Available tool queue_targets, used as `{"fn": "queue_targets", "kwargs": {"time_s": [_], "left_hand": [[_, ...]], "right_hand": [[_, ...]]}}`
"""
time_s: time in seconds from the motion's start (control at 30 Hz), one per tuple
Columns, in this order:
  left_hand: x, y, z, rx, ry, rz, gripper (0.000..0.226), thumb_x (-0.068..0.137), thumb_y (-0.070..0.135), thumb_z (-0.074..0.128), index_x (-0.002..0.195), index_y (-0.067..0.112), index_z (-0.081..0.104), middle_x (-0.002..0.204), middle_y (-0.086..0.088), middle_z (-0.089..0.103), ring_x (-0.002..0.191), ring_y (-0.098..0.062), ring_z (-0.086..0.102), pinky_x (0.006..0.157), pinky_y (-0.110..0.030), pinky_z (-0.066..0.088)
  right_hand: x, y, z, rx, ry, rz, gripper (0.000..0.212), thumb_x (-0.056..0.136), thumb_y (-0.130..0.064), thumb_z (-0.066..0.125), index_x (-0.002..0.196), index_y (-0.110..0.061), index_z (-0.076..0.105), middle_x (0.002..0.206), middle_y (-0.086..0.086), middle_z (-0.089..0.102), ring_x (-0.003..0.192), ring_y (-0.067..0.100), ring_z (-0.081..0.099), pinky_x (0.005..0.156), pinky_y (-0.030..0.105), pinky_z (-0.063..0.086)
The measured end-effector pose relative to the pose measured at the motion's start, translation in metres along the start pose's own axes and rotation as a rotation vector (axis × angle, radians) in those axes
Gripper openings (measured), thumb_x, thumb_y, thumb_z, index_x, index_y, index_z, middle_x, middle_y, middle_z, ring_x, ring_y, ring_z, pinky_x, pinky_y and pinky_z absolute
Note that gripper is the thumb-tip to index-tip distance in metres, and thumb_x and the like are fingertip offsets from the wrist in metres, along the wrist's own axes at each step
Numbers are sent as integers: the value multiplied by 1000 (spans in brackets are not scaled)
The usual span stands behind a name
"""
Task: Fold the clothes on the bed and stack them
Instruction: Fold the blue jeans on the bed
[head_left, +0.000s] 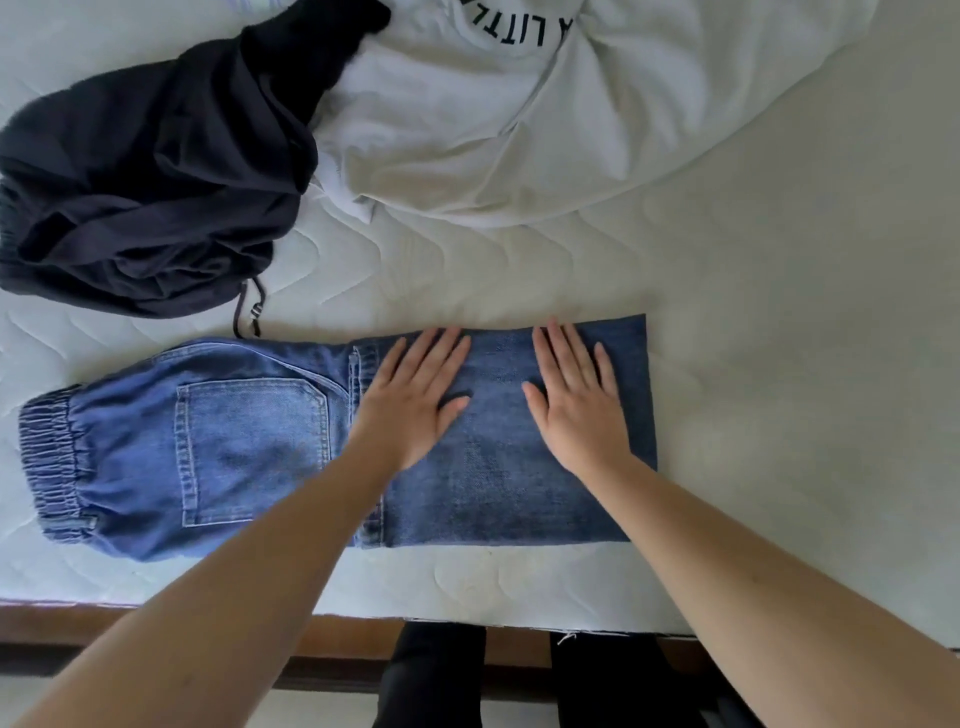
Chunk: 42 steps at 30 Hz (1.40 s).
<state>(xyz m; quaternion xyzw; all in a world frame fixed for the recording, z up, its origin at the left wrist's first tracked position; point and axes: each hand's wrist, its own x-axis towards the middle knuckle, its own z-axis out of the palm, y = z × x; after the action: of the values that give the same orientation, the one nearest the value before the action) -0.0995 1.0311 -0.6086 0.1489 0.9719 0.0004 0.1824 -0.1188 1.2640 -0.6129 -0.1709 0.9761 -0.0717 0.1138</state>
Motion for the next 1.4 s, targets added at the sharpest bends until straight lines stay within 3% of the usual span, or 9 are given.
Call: {"fn": "queue_targets", "kwargs": {"time_s": [0.13,0.27,0.4,0.53,0.7,0.9,1.03,1.27,1.4], "left_hand": [[2,-25,10,59,22,-36,65,98,61,-1,152,31,-19,162,4,-9,150,-16,-3,119,-37,-10],[-15,-36,1,108,77,-228,66,100,55,-1,154,19,-14,162,-1,-11,150,-19,-3,121,-43,-6],[-41,11,-6,52,103,-193,68,102,51,3,155,11,-10,163,-6,-15,150,-21,-9,120,-43,-11],[-78,81,14,-62,63,-106,66,103,49,13,156,12,3,164,-3,0,151,-19,3,122,-43,2],[-112,68,33,-102,-71,-183,66,102,54,15,157,19,6,163,2,10,150,-19,13,122,-44,10],[-137,11,27,28,-187,-267,66,96,59,-12,151,24,-24,161,8,-19,146,-10,-23,119,-39,-15],[-142,8,18,12,-250,-241,66,94,55,-14,149,22,-26,158,6,-28,138,-10,-38,112,-37,-27],[-146,-31,-6,-155,-103,-277,59,101,47,12,155,31,-5,163,4,-9,150,-17,-8,120,-41,-4],[-162,-100,-9,-238,46,-485,60,102,40,34,156,22,13,164,-3,9,151,-22,7,121,-42,7]], "right_hand": [[0,52,-3,-82,-61,73,66,101,-54,22,155,-16,13,163,3,10,150,18,9,122,42,3],[-18,75,-18,-100,-55,151,68,101,-53,16,156,-13,10,163,3,8,150,18,11,121,42,0],[-59,38,-16,-28,-11,29,61,104,-43,23,156,-12,9,163,2,4,150,18,5,122,44,9],[-98,-19,4,5,-59,-27,59,105,-40,26,155,-12,15,163,3,11,150,18,11,121,44,13],[-113,-9,16,-35,-171,-80,61,103,-46,28,155,-16,19,162,1,16,149,18,17,121,44,12],[-132,39,-7,-52,-274,38,66,100,-53,21,155,-16,17,163,5,10,150,21,10,121,39,13],[-122,17,-25,-28,-284,82,67,101,-49,27,154,-10,17,163,9,6,150,22,7,121,36,4],[-42,-112,-39,134,-255,-223,58,103,-35,31,155,-15,13,163,5,6,149,22,10,122,39,10],[-5,-151,-28,98,-257,-286,66,102,-33,38,155,-15,3,163,3,-2,150,22,6,122,38,12]]}}
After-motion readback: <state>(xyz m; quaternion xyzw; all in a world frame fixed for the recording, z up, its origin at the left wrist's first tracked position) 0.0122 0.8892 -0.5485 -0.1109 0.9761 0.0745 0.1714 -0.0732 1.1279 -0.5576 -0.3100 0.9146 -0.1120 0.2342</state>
